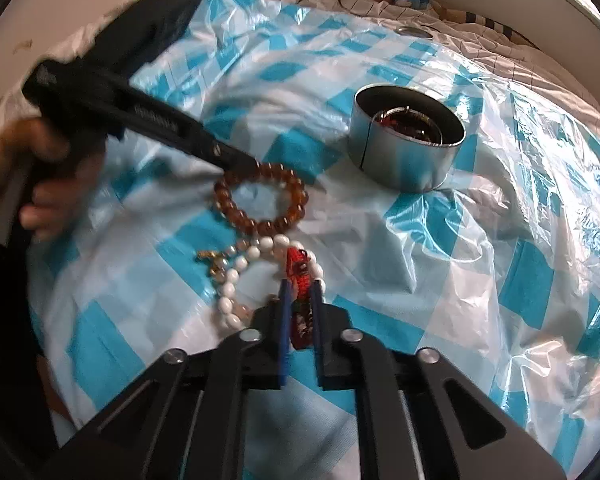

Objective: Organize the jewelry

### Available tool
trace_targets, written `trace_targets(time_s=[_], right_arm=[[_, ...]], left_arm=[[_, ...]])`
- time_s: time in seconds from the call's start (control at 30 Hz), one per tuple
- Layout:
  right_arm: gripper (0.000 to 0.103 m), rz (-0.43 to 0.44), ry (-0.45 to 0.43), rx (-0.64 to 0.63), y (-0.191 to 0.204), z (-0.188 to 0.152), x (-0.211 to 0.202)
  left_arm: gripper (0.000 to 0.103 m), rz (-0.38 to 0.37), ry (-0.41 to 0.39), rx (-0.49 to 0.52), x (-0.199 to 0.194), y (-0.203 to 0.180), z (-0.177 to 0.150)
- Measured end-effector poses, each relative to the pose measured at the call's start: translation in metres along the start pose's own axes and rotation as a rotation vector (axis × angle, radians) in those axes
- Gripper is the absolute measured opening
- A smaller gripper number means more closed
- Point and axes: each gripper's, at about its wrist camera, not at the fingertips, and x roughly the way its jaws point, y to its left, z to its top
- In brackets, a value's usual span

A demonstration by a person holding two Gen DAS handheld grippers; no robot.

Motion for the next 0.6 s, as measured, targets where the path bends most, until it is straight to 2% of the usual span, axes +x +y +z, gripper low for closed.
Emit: trace_targets(time_s=[0.3, 0.4, 0.53, 0.6], right_arm=[[0.006, 0.100, -0.075, 0.126, -0.020, 0.010, -0.015], [0.006, 0.135, -0.112, 0.177, -0.029, 0.013, -0.024], [0.006, 0.161, -0.151, 0.247, -0.044, 0.014, -0.032], [0.006, 0.162, -0.158, 0.268, -0.049, 0.015, -0.034]], left_arm=[[0.013, -0.012, -0.017, 0.012, -0.001, -0.003, -0.001], [0.004, -0.040, -0.044, 0.026, -0.011, -0.007, 0.001], [0.002, -0.074, -0.063, 0.039, -0.020, -0.012, 0.003], [0.002, -0.066, -0.052, 0.048, -0.019, -0.013, 0.003]])
